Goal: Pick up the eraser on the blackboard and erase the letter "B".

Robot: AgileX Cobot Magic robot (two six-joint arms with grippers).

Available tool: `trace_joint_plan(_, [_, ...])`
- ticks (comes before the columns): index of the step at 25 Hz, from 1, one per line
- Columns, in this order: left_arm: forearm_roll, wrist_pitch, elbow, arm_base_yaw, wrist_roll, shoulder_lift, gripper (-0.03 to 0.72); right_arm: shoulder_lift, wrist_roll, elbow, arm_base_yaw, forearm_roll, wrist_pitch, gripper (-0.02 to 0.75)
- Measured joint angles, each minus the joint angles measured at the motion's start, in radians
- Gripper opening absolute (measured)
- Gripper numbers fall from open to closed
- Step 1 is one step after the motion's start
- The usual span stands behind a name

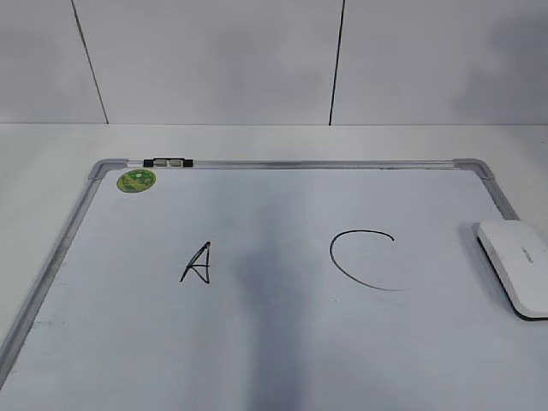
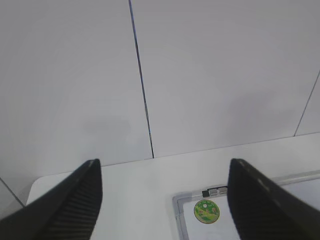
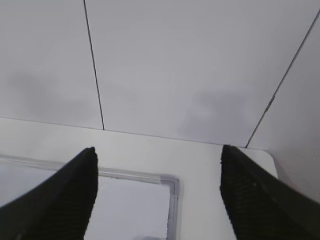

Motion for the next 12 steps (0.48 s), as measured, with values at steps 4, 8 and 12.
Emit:
trace_joint_plan(4, [0.006, 0.039, 0.0, 0.0, 0.0, -0.054, 0.575, -0.084, -0.019, 0.0, 0.0, 0.0, 0.019, 0.594])
trace_joint_plan(8, [0.006, 0.098, 0.004, 0.0, 0.0, -0.102, 0.573, -0.146, -0.025, 0.0, 0.0, 0.013, 0.072, 0.594])
trace_joint_plan(12, [0.006, 0.109, 0.077, 0.0, 0.0, -0.168, 0.571, -0.204, -0.027, 0.026, 0.0, 0.034, 0.115, 0.594])
